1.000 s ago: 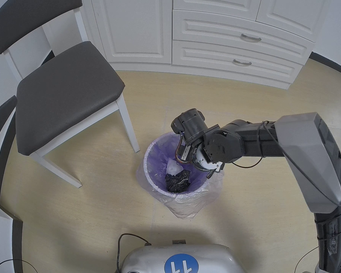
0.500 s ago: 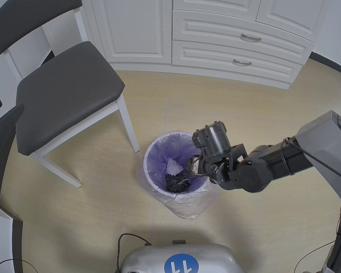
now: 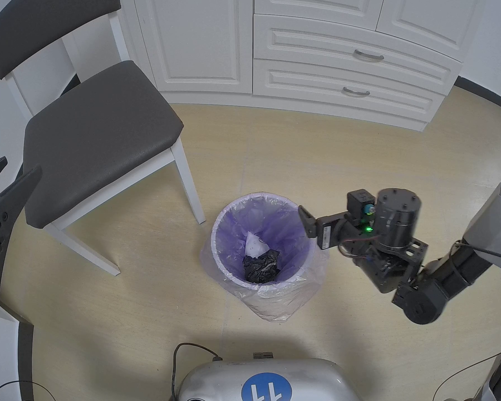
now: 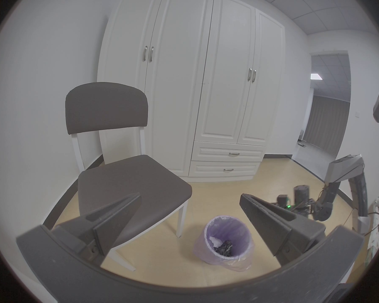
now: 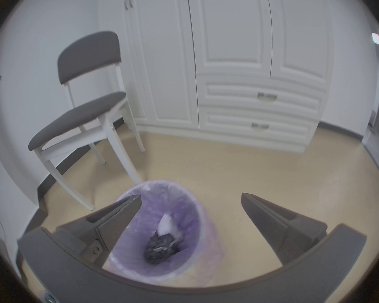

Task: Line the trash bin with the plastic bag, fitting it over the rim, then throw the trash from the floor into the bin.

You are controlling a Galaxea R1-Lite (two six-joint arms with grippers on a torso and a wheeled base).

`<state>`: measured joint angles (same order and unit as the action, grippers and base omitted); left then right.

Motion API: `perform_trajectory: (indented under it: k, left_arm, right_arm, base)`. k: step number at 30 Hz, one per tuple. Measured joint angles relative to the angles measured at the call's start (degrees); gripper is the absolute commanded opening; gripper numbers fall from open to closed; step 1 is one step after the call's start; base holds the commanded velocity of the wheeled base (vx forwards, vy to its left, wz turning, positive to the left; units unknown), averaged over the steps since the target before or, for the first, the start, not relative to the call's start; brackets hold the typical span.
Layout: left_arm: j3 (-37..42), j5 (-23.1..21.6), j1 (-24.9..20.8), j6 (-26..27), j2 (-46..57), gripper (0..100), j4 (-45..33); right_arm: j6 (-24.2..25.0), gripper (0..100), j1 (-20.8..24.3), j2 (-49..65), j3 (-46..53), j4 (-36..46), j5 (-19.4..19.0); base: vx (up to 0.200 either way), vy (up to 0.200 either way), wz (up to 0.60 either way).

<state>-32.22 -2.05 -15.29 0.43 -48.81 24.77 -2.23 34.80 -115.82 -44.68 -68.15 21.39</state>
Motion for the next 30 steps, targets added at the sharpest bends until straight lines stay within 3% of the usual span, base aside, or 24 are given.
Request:
perform_trajectory:
  k: [4, 9, 16, 24, 30]
  left_arm:
    - [1.4, 0.2, 0.9, 0.4, 0.9, 100, 0.5]
    - [3.7, 0.7, 2.4, 0.8, 5.0, 100, 0.2]
    - [5.8, 4.2, 3.7, 1.0, 13.4, 100, -3.7]
    - [6.4, 9.8, 4.2, 1.1, 19.3, 100, -5.2]
    - [6.7, 12.2, 4.5, 1.2, 21.2, 100, -5.3]
  right_arm:
    - [-4.6, 100, -3.3, 3.7, 10.4, -11.4, -1.9]
    - [-5.7, 100, -9.7, 10.4, 24.7, -17.2, -3.0]
    - [-6.2, 100, -18.2, 24.7, 38.3, -20.5, 1.5]
    - [-6.3, 100, -21.5, 42.0, 43.1, -16.2, 8.2]
    - [-6.2, 100, -24.7, 56.2, 43.6, -7.1, 10.3]
  base:
    - [0.000, 0.000, 0.00]
    - [0.000, 0.000, 0.00]
    - [0.000, 0.000, 0.00]
    - [0.000, 0.000, 0.00]
    - [0.000, 0.000, 0.00]
